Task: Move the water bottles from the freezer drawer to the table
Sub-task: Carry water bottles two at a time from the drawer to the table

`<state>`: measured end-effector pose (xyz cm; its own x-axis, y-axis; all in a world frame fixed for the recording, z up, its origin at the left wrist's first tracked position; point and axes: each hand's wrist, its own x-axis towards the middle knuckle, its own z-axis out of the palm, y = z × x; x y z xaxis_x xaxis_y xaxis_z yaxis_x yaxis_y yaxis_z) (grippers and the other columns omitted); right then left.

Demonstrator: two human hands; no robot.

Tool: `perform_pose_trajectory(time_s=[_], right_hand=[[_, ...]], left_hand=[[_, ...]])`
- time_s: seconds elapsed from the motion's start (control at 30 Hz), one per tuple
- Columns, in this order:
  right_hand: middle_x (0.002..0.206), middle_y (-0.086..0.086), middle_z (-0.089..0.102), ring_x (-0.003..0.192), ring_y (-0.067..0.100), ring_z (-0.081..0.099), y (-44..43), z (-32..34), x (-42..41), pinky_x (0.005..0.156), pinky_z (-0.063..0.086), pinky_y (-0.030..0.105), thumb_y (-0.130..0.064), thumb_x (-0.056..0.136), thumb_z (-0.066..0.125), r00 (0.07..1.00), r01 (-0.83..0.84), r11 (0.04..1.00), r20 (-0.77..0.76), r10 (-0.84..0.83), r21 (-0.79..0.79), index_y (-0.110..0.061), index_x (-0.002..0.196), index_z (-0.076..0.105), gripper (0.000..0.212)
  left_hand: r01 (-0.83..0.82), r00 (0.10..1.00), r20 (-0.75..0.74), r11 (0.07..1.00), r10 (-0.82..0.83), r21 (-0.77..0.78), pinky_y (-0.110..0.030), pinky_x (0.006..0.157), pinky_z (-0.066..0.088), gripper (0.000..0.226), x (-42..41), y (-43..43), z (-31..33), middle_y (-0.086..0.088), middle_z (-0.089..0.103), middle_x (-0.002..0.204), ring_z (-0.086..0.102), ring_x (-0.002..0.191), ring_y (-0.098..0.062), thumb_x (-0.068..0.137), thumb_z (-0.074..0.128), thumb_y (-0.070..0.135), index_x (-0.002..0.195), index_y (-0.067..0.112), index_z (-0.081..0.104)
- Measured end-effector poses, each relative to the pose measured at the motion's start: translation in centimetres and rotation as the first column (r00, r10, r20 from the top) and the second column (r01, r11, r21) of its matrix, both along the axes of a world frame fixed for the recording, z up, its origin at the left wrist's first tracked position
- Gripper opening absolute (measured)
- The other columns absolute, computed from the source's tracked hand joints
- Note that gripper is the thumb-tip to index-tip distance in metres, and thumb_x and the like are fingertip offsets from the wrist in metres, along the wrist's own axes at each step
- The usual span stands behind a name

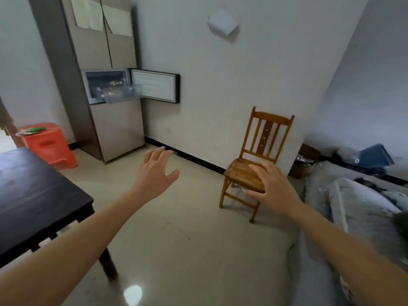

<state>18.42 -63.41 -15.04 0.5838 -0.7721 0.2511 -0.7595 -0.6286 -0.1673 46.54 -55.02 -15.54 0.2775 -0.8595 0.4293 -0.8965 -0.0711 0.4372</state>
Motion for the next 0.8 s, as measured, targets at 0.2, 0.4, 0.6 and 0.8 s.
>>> perform_pose_trajectory(time_s=[0.2, 0.4, 0.6, 0.8], right_hand=[[0.151, 0.005, 0.015, 0.14, 0.021, 0.01, -2.8, -0.1, -1.1, 0.114, 0.015, 0.036, -0.051, 0.085, 0.053, 0.999, 0.022, 1.0, -0.035, -0.022, -0.011, -0.021, 0.143, 0.023, 0.072], [0.153, 0.004, 0.014, 0.142, 0.022, 0.008, -8.6, 1.2, -0.3, 0.115, 0.013, 0.039, -0.052, 0.086, 0.051, 0.995, 0.018, 0.999, -0.097, -0.021, -0.034, -0.024, 0.144, 0.019, 0.072], [0.154, 0.004, 0.013, 0.143, 0.023, 0.007, -17.6, 2.9, 0.4, 0.115, 0.013, 0.039, -0.054, 0.086, 0.048, 0.981, -0.001, 0.994, -0.193, -0.021, -0.11, -0.027, 0.144, 0.02, 0.07], [0.155, 0.001, 0.011, 0.143, 0.022, 0.006, -26.0, 3.0, -0.3, 0.115, 0.012, 0.04, -0.055, 0.086, 0.046, 0.976, 0.058, 0.995, -0.206, -0.075, -0.085, -0.03, 0.144, 0.019, 0.068]], left_hand=[[-0.019, 0.998, 0.052, 0.999, 0.017, 0.041, -0.038, 0.112, 0.013, 0.059, -0.6, -3.2, 0.2, -0.009, 0.025, 0.15, 0.011, 0.139, -0.027, 0.086, 0.059, 0.029, 0.138, 0.012, 0.035], [-0.066, 0.998, 0.008, 0.997, 0.066, 0.03, -0.041, 0.11, 0.017, 0.058, 0.7, -8.8, 0.7, -0.008, 0.025, 0.15, 0.011, 0.14, -0.026, 0.087, 0.058, 0.028, 0.138, 0.014, 0.035], [-0.059, 0.998, -0.019, 0.998, 0.059, -0.009, -0.041, 0.109, 0.019, 0.057, 1.6, -17.5, 1.7, -0.007, 0.024, 0.151, 0.012, 0.139, -0.026, 0.088, 0.058, 0.028, 0.138, 0.013, 0.035], [-0.027, 0.999, -0.043, 1.0, 0.027, -0.014, -0.042, 0.109, 0.02, 0.055, 1.4, -27.1, 2.3, -0.008, 0.026, 0.15, 0.012, 0.139, -0.026, 0.088, 0.057, 0.027, 0.137, 0.013, 0.036]])
